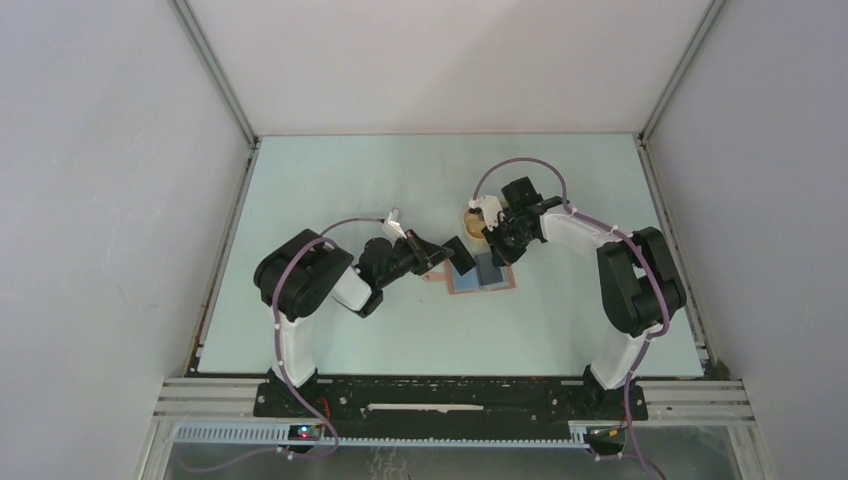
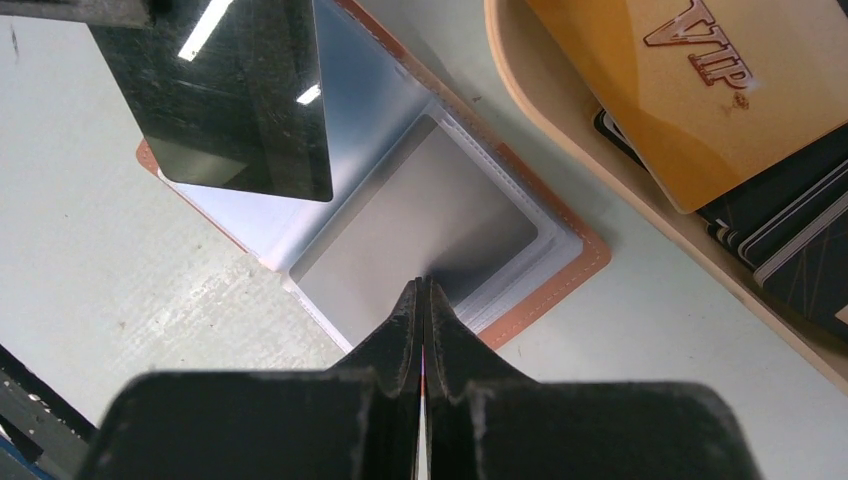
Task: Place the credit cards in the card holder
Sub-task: Insert the credit card into the card holder.
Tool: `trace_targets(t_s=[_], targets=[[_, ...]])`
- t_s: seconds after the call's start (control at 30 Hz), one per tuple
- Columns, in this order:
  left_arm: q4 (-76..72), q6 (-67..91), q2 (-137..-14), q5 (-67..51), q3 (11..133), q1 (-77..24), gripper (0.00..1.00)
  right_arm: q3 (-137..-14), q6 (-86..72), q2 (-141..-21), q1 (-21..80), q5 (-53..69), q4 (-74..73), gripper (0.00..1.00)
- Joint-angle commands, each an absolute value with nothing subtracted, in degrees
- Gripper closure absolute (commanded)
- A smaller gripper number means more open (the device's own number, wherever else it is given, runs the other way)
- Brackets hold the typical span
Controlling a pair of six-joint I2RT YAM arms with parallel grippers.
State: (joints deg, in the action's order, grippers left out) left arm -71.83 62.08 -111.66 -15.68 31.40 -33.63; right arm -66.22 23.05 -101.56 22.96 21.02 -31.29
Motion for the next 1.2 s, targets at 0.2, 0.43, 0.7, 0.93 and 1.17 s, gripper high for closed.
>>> trace_targets(t_s=[0.2,0.43,0.7,0.93,1.17], targets=[[-66.57,61.39,-112.34,-16.65,34.83,-33.99,1.0,-68.68,22.41,-103.17,22.28,19.25,-33.95,1.0],[-64.42,61.23,-113.02,-17.21,35.91,-34.61,1.0,-68.91,22.5,-103.57,22.2,19.34,-34.55,1.0],[-65.08,61.87,-113.76,-17.95,36.21,-34.89,1.0,-69.17,22.59,-103.8,22.25,19.48,-34.8,1.0],[-72.17,64.08,-113.1,-17.78,32.93,-34.54,1.0,-69.18,22.63,-103.89,22.19,19.34,-34.89,1.0],[-72.75,64.53,-113.64,-18.6,33.22,-34.45,1.0,-69.36,22.66,-104.15,22.24,19.34,-35.1,1.0]])
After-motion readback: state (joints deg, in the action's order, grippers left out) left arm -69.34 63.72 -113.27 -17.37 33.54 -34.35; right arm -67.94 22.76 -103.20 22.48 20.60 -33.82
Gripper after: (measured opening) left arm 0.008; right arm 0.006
